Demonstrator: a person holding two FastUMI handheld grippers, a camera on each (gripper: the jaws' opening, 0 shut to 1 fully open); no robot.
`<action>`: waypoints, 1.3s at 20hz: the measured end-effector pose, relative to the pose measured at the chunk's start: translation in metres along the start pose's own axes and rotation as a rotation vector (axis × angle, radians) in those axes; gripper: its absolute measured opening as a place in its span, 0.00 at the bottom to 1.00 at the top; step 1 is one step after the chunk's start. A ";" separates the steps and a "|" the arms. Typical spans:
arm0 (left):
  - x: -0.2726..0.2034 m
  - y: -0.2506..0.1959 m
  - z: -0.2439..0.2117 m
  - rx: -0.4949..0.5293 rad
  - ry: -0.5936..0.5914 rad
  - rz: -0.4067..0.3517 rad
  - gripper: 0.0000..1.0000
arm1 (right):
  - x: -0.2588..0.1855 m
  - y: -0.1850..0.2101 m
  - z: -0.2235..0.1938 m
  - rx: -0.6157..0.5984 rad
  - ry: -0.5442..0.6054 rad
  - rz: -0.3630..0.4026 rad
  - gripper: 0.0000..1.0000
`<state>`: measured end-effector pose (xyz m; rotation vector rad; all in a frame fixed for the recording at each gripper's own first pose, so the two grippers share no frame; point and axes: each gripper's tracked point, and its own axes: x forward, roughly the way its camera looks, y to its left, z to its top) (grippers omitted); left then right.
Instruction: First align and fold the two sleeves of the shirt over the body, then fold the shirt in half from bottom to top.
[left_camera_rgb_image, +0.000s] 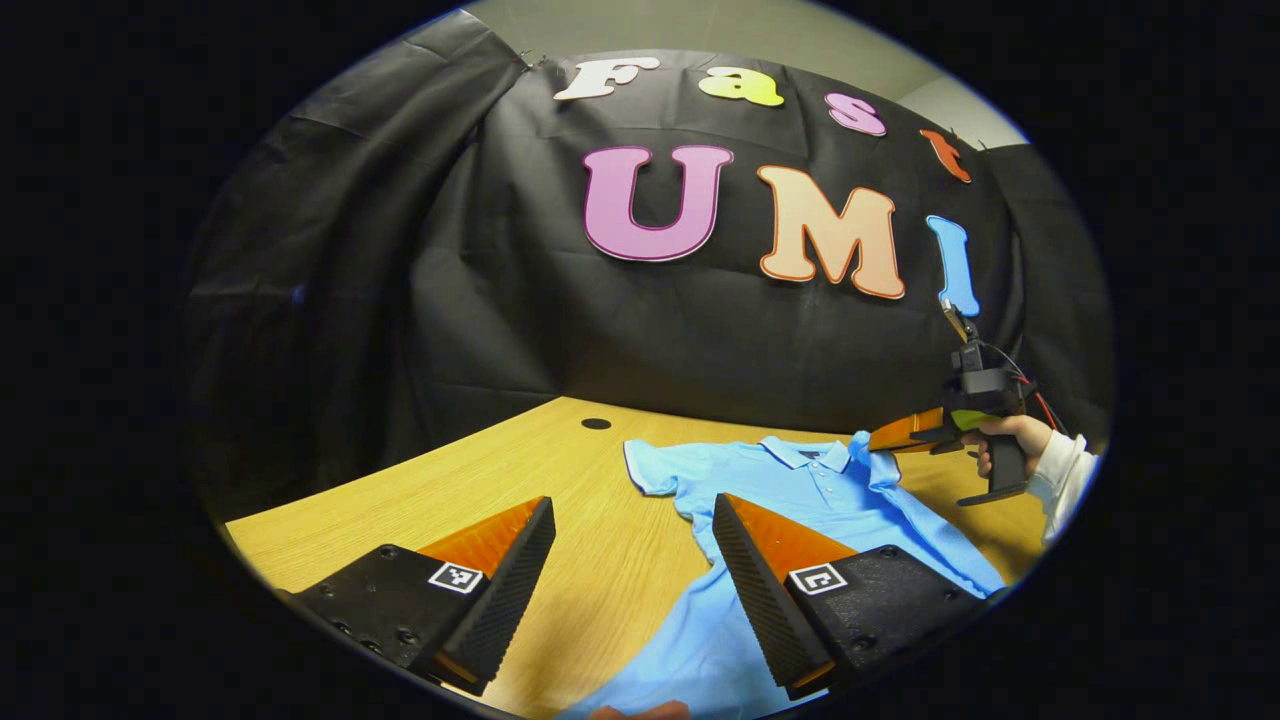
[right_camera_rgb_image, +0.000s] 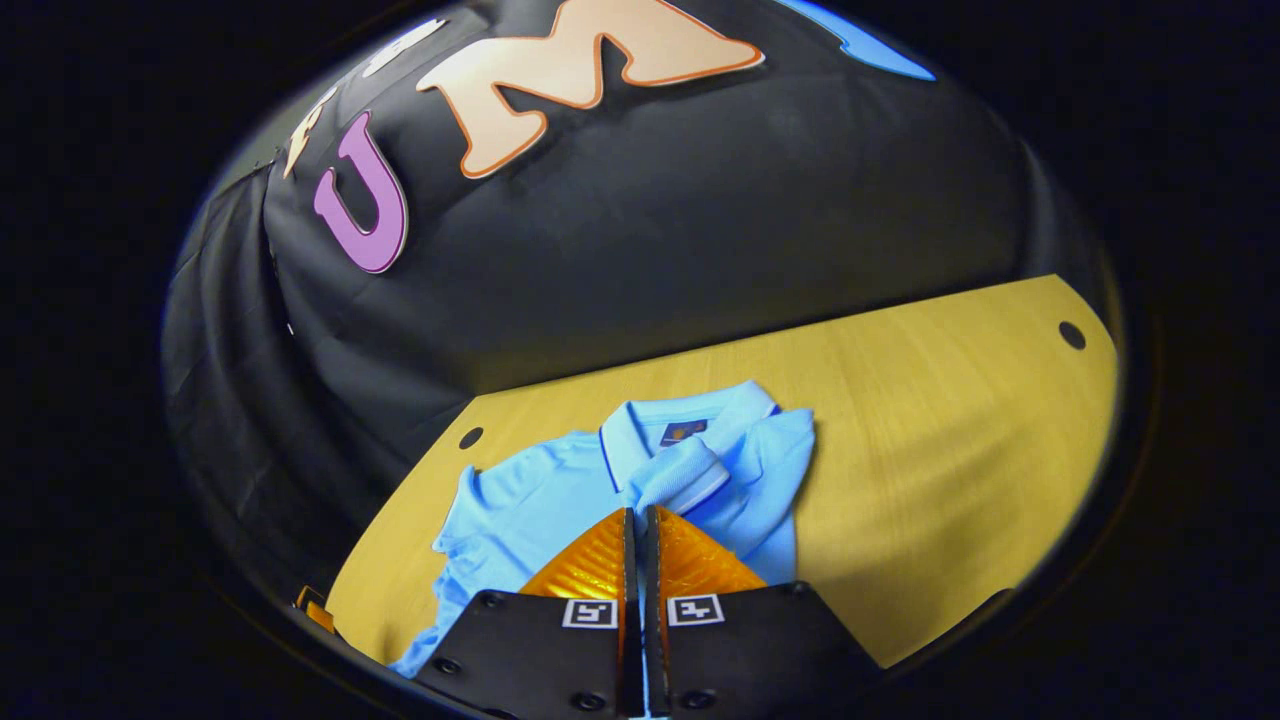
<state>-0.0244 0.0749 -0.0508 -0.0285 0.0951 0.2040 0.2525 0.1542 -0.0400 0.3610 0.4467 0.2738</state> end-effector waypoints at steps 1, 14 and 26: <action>0.000 0.003 -0.001 0.009 0.001 0.007 0.95 | 0.003 0.008 -0.006 0.020 0.014 0.027 0.06; 0.064 -0.005 -0.013 -0.013 0.181 -0.118 0.94 | -0.076 0.031 -0.024 -0.123 -0.018 0.103 0.97; 0.208 -0.020 -0.034 -0.073 0.467 -0.211 0.95 | -0.214 -0.017 -0.046 -0.171 -0.199 -0.030 0.97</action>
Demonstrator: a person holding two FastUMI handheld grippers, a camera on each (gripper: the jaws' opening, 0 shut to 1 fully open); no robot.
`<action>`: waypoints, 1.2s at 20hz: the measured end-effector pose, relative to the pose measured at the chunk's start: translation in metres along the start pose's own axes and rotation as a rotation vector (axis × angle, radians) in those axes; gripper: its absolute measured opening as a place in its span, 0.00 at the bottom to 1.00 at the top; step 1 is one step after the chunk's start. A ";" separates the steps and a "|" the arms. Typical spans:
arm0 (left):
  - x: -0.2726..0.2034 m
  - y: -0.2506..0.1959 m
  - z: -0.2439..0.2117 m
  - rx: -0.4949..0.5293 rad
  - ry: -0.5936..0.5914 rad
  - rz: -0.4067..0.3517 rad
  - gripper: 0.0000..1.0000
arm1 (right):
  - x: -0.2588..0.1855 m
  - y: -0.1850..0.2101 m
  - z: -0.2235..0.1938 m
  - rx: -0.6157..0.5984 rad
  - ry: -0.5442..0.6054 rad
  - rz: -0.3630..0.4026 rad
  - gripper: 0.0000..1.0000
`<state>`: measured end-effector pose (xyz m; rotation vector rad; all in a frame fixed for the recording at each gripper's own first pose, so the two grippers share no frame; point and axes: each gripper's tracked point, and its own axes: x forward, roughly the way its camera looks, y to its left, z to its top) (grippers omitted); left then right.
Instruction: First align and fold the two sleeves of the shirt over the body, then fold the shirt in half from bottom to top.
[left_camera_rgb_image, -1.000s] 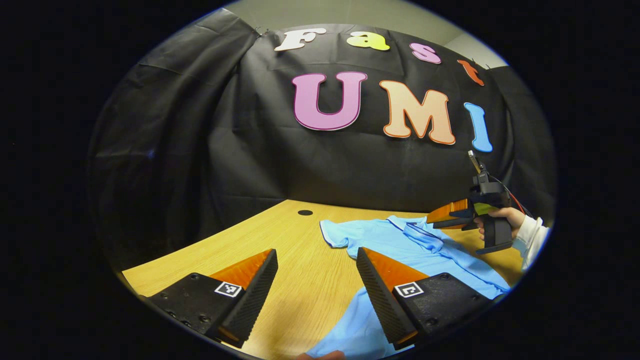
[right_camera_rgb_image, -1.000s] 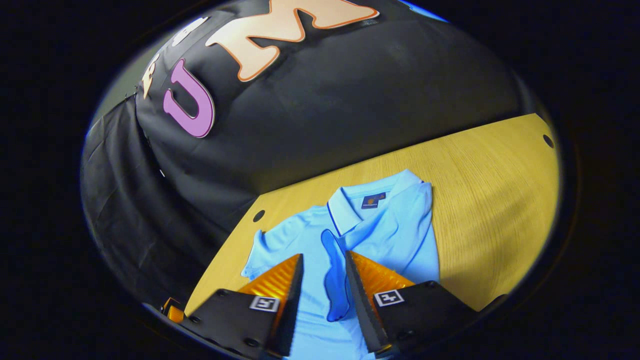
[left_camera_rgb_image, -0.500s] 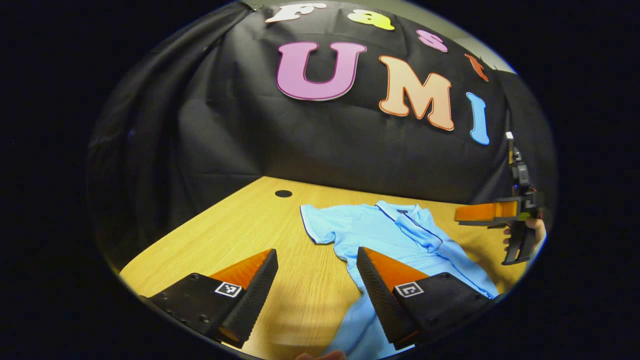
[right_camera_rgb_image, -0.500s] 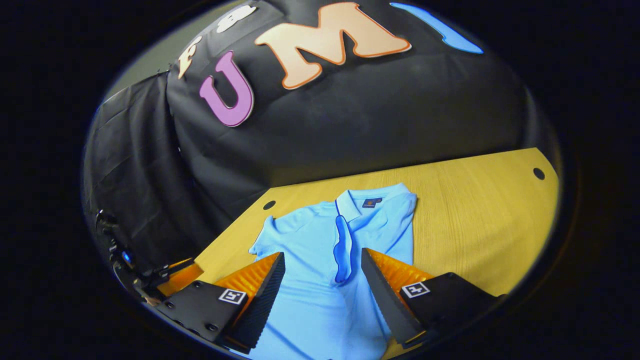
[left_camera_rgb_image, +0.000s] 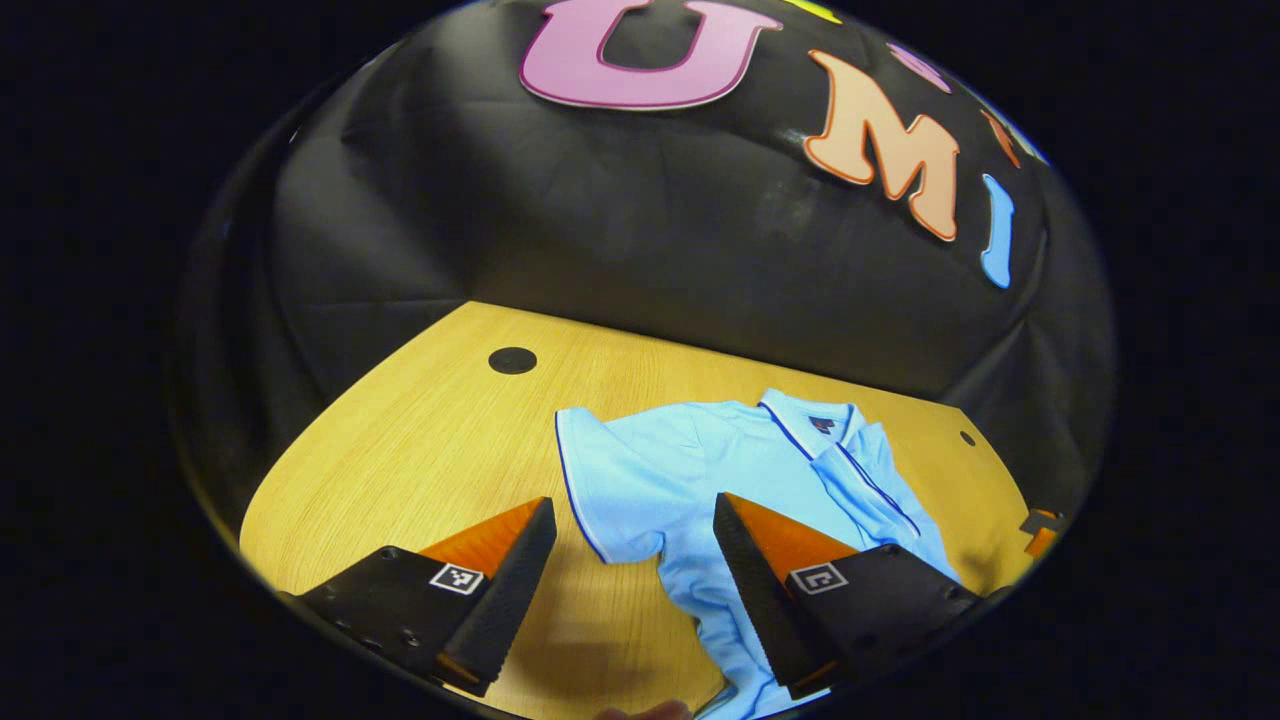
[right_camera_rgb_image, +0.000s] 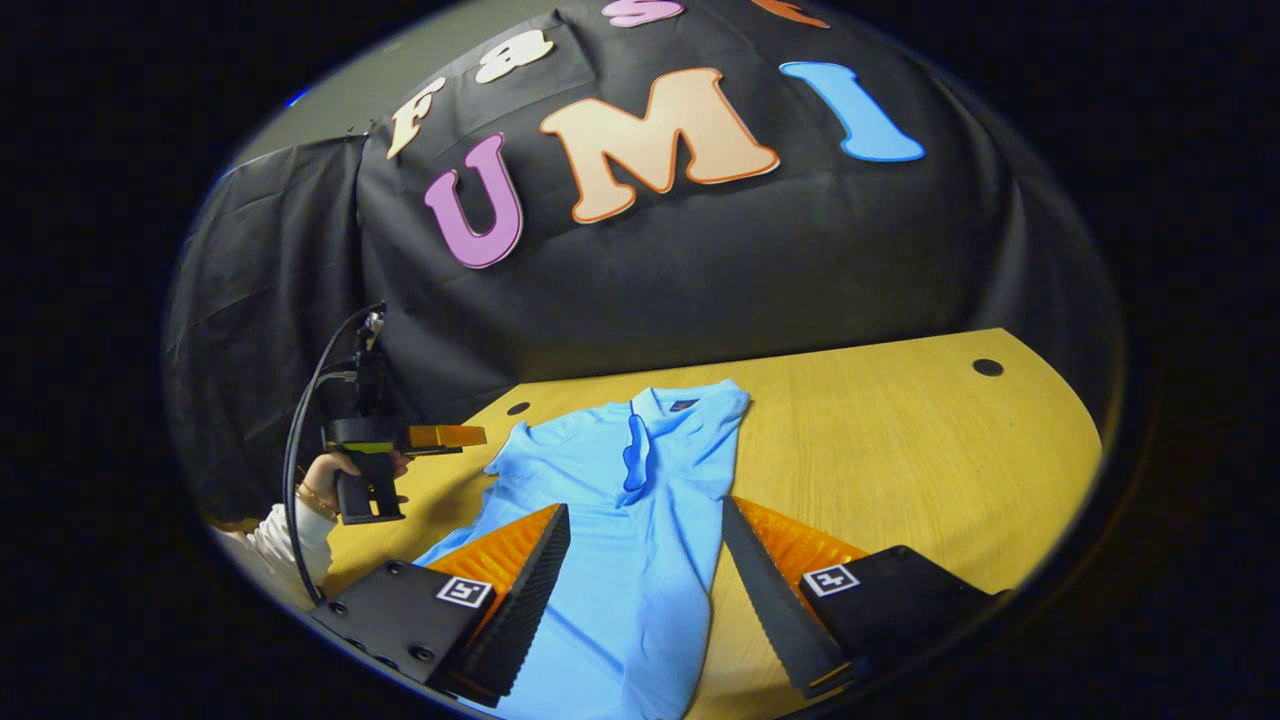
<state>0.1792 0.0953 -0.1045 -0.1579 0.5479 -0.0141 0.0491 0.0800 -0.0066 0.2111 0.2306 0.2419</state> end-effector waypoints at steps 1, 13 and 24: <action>0.009 0.006 0.001 0.000 0.022 0.016 0.94 | -0.012 -0.003 0.002 0.006 -0.027 -0.015 0.97; 0.055 0.021 -0.021 0.053 0.171 0.085 0.94 | -0.080 -0.033 0.009 -0.038 -0.124 -0.140 0.97; 0.055 0.027 -0.029 0.125 0.202 0.149 0.62 | -0.088 -0.052 0.002 0.054 -0.138 -0.146 0.97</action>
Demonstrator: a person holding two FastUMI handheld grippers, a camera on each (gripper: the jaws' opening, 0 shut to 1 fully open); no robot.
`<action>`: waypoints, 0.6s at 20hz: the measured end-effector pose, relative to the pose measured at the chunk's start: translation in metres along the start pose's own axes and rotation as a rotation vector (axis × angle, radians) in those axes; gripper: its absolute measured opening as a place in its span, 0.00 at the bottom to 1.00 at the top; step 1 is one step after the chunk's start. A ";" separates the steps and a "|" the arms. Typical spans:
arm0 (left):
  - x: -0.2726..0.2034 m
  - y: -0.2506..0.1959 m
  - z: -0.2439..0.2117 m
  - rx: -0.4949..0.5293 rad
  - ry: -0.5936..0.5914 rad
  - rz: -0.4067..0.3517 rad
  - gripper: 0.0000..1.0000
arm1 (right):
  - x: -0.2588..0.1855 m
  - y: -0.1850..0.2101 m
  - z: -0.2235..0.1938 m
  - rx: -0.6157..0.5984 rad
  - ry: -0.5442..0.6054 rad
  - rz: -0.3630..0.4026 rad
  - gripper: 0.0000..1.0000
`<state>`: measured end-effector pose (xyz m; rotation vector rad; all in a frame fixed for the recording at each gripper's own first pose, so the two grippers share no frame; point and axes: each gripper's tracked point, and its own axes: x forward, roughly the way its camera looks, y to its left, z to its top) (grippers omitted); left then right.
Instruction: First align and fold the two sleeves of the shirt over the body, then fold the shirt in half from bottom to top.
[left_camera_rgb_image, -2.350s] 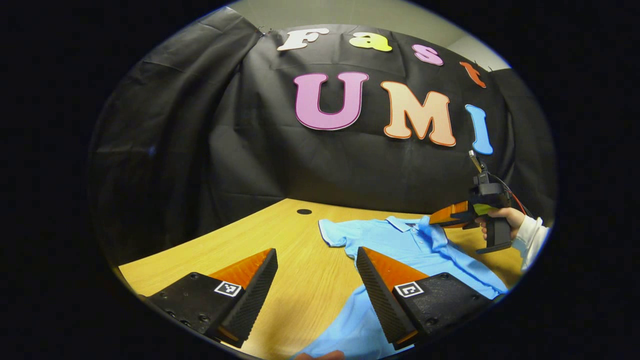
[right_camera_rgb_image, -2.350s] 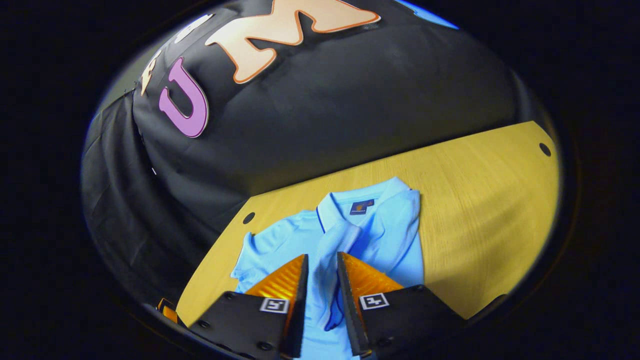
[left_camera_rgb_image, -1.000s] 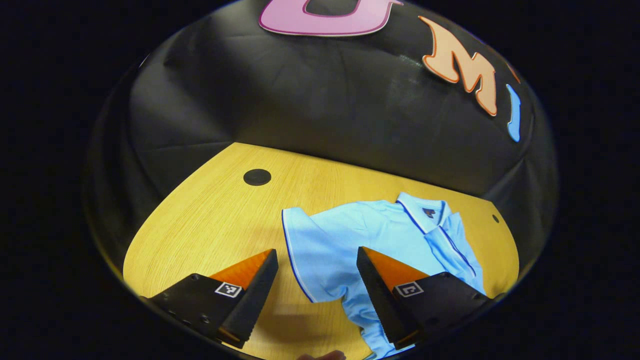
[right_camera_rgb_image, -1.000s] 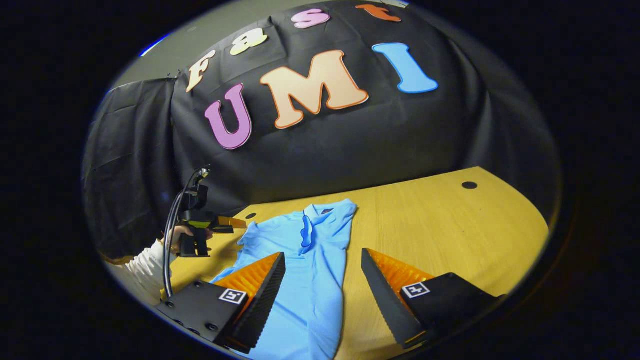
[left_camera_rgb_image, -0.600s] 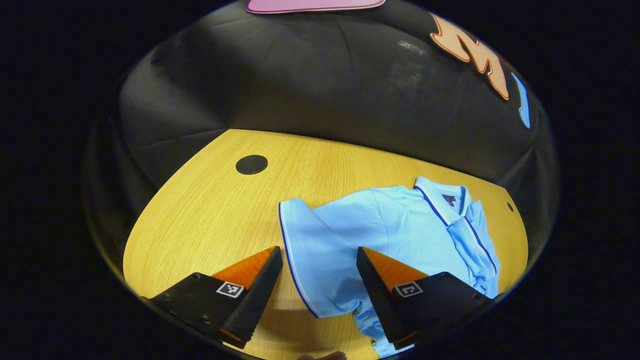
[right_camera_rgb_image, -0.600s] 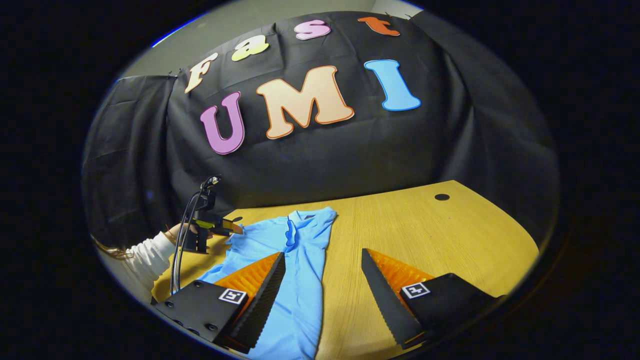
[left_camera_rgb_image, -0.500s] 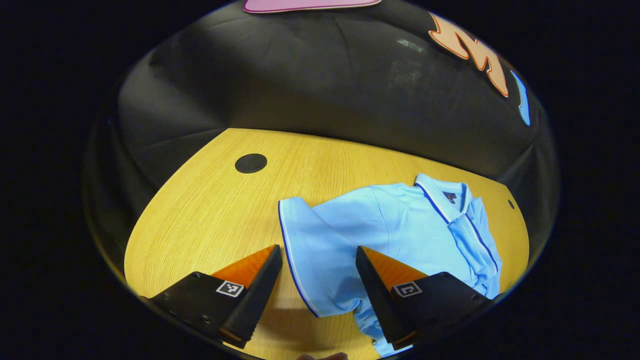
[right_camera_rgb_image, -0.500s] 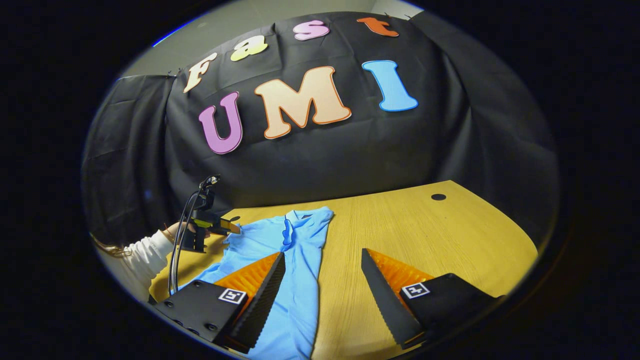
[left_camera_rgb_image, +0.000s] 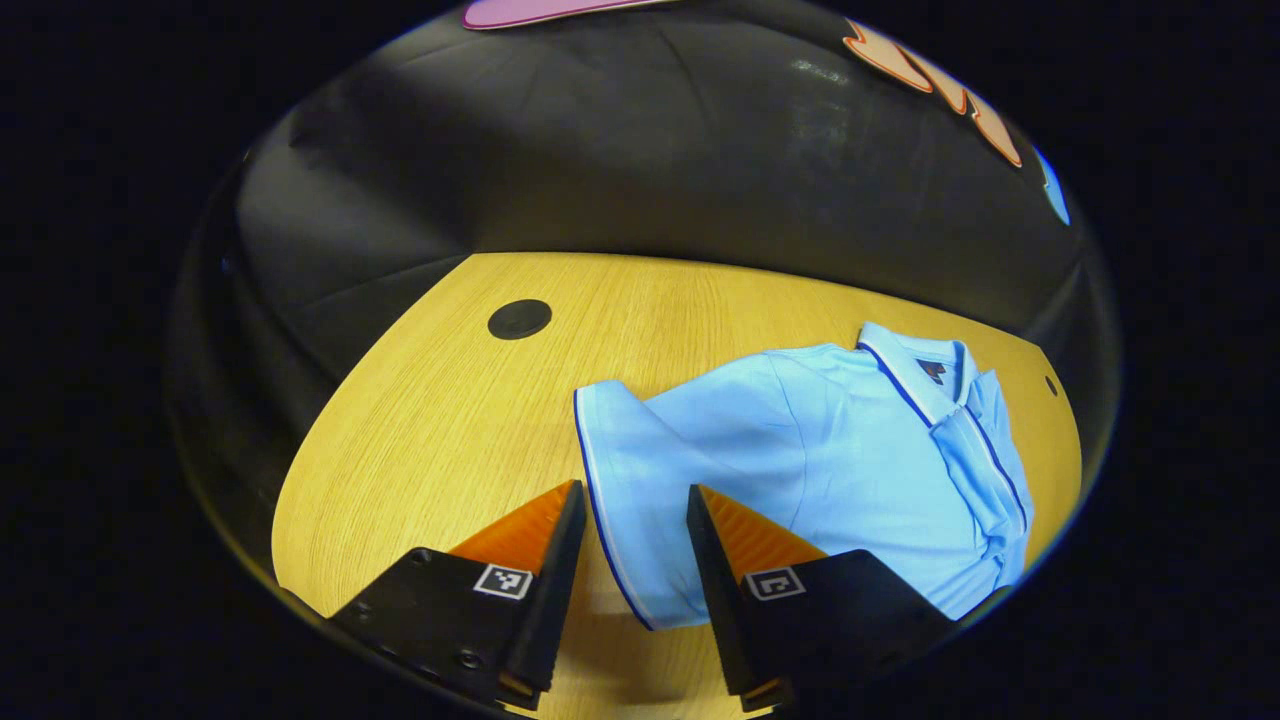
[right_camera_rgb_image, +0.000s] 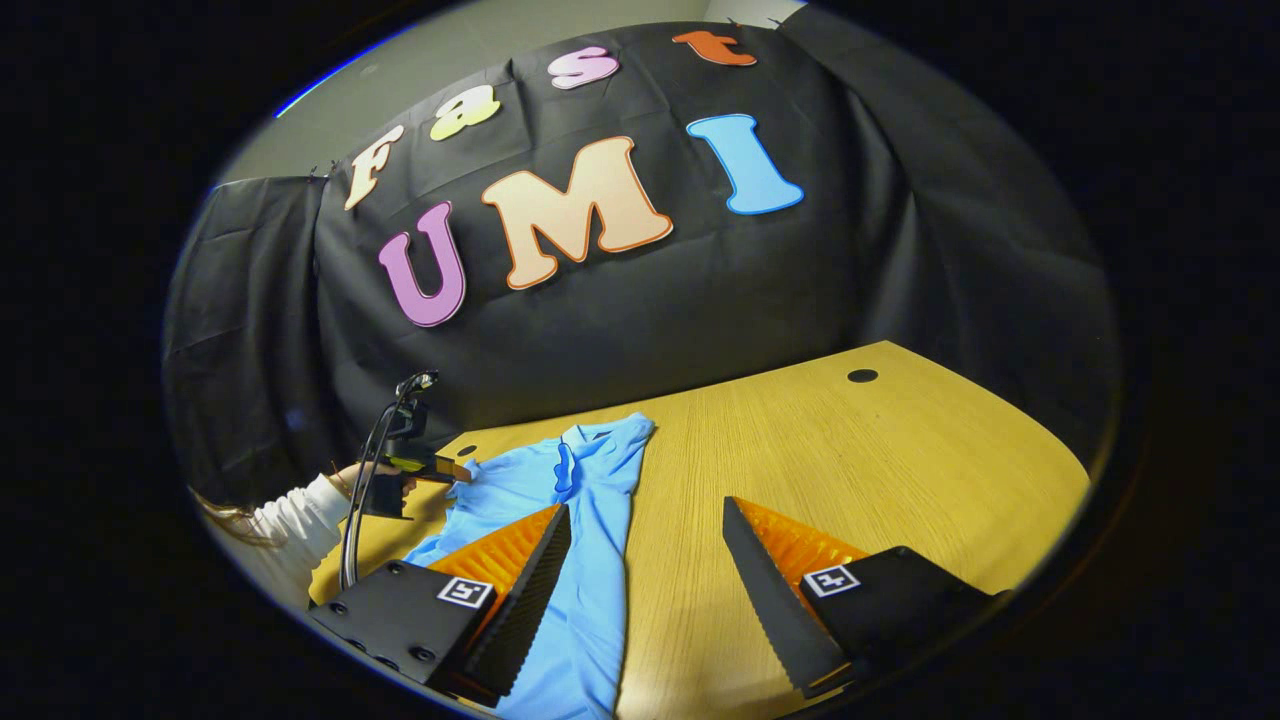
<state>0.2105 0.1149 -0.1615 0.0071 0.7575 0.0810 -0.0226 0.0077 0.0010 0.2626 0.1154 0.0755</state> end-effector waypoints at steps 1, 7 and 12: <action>0.000 -0.001 0.000 0.012 -0.005 -0.013 0.57 | -0.001 -0.001 0.000 0.006 0.000 0.001 0.97; 0.001 -0.021 0.001 0.107 -0.036 -0.133 0.02 | -0.006 -0.005 -0.001 0.016 -0.005 -0.003 0.97; -0.007 -0.028 0.003 0.093 -0.041 -0.163 0.00 | -0.007 -0.008 -0.013 0.000 0.028 -0.005 0.97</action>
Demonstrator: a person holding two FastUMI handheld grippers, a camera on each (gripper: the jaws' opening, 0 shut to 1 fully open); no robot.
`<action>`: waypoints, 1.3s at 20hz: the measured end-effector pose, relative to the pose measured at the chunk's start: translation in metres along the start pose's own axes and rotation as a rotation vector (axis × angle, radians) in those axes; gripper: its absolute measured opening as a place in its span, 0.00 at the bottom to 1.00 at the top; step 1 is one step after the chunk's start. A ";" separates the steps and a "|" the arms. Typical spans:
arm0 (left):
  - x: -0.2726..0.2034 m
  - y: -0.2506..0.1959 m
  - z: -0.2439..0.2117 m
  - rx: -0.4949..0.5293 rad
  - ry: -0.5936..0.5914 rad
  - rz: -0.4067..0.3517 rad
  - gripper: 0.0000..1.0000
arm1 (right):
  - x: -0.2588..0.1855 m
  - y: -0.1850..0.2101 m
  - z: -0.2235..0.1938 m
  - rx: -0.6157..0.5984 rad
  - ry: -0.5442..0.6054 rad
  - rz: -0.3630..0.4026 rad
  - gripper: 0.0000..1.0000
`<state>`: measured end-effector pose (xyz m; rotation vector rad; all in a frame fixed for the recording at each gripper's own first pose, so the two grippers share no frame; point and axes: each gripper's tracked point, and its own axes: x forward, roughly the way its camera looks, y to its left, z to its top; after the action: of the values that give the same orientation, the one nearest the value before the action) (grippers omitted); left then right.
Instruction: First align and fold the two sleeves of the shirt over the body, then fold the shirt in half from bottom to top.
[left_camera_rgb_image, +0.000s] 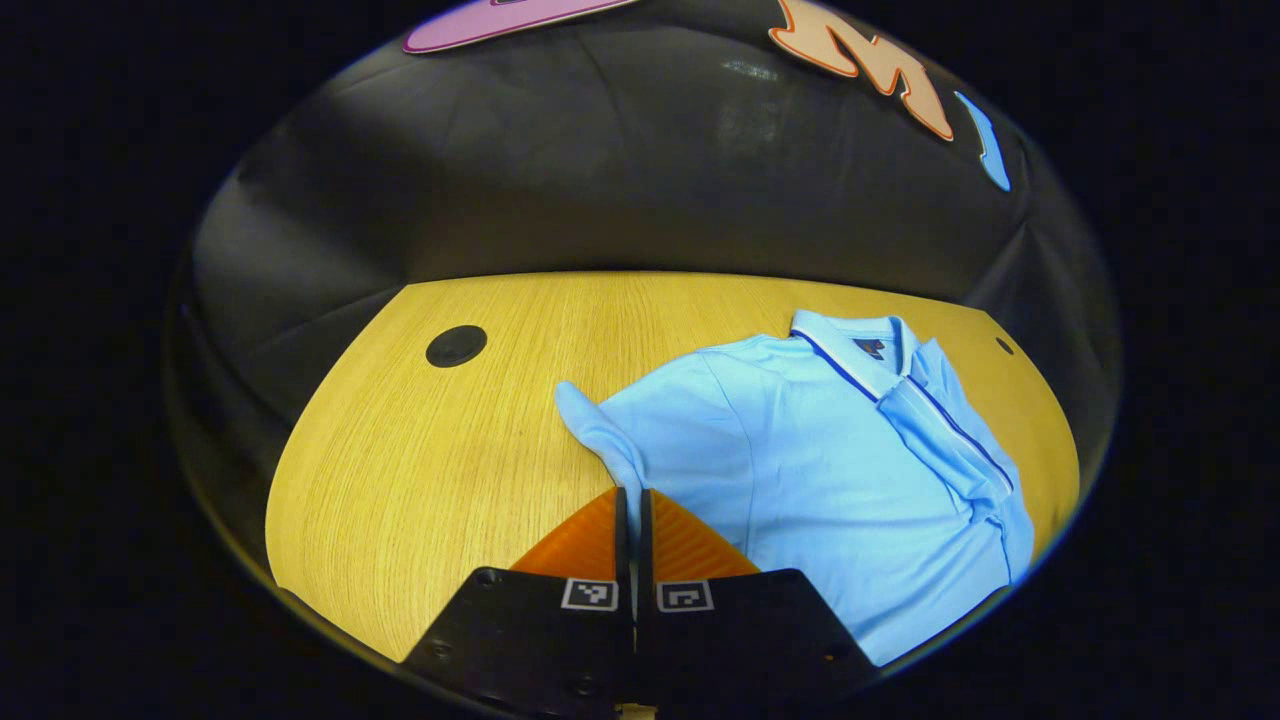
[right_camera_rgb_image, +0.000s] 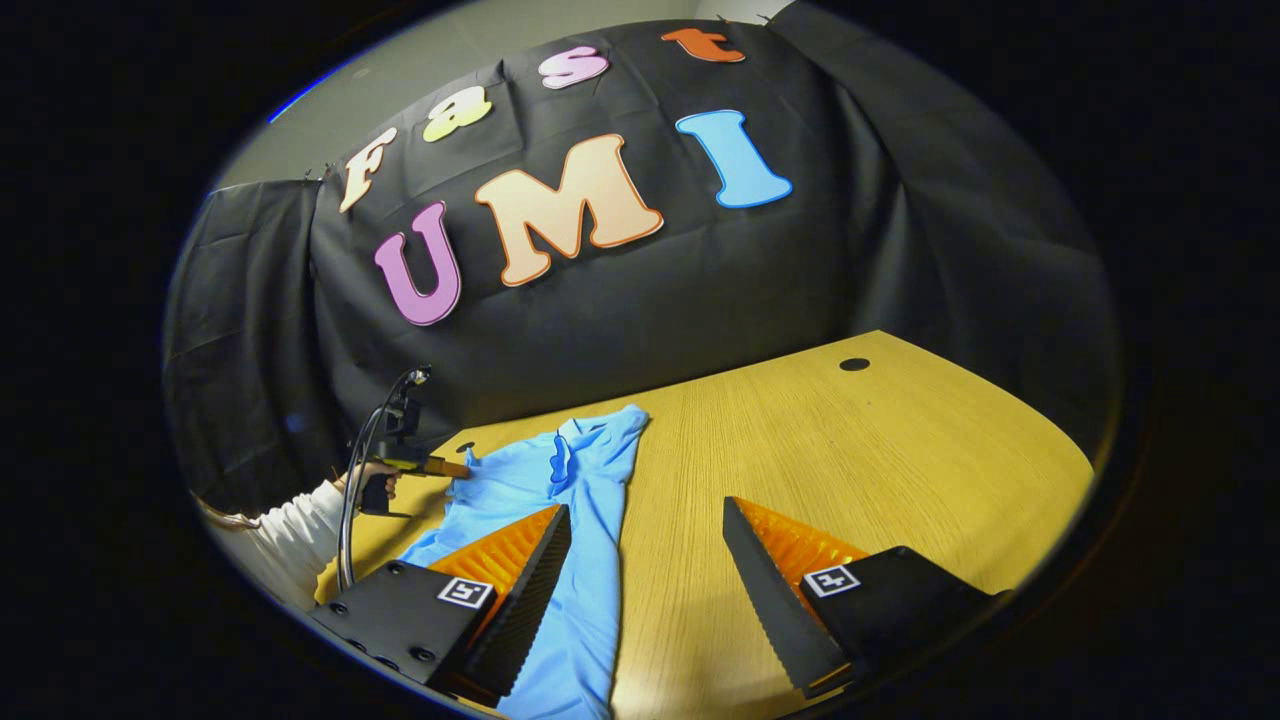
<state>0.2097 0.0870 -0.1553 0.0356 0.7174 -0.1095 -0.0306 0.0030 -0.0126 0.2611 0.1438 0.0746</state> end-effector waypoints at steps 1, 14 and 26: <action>-0.003 -0.007 0.004 -0.007 -0.009 -0.018 0.00 | -0.001 0.001 -0.003 -0.001 0.008 0.002 0.97; -0.047 -0.200 0.069 0.126 -0.172 -0.296 0.00 | -0.003 -0.003 -0.018 -0.016 0.045 0.013 0.97; -0.057 -0.272 0.039 0.228 -0.167 -0.334 0.60 | -0.017 0.017 -0.039 -0.081 0.073 0.064 0.97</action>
<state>0.1623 -0.1809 -0.0868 0.1236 0.5367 -0.5088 -0.0546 0.0278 -0.0431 0.1822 0.2042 0.1529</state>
